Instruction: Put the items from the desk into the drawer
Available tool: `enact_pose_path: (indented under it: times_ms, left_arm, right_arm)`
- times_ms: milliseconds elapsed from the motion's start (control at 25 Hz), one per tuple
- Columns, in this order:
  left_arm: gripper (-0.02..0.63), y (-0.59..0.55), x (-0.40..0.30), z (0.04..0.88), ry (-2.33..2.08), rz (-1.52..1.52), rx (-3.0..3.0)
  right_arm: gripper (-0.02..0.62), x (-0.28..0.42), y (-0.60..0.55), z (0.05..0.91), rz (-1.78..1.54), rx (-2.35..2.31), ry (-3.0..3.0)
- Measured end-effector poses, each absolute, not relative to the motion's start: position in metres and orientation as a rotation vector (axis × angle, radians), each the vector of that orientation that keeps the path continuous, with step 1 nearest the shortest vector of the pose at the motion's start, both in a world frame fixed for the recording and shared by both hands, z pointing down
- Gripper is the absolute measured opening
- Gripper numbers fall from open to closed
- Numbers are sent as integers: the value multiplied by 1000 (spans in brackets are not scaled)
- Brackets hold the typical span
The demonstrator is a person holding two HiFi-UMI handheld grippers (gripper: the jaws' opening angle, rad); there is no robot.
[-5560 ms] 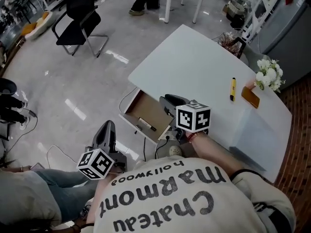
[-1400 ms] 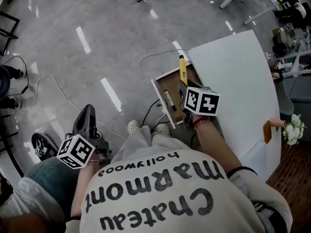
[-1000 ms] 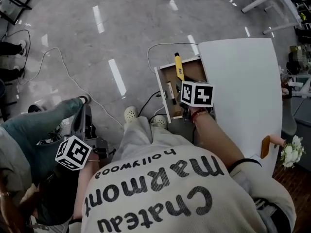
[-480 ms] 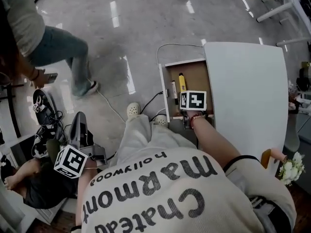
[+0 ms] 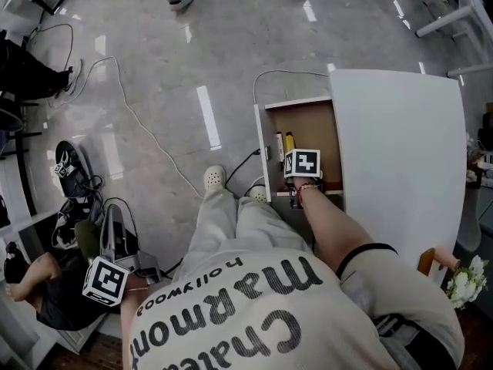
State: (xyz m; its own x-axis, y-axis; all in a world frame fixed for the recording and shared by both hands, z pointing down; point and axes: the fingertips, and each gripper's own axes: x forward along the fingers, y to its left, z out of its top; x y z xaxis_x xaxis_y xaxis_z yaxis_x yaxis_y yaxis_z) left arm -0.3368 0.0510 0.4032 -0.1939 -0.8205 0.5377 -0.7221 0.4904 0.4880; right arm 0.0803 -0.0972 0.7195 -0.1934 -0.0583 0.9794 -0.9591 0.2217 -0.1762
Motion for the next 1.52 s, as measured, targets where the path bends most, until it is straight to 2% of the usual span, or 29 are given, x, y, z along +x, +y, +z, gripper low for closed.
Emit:
enact_pose_path:
  times_ms: [440, 1080, 1520]
  left_arm:
    - [2, 69, -338, 417, -1988, -111, 1212]
    - [3, 68, -320, 425, -1999, -67, 1226]
    - [3, 78, -286, 419, -1930, -87, 1251]
  right_arm:
    - [146, 59, -100, 757, 1059, 943, -1555]
    - [159, 78, -97, 781, 1117, 956, -1463]
    - [153, 91, -90, 737, 1096, 962, -1466]
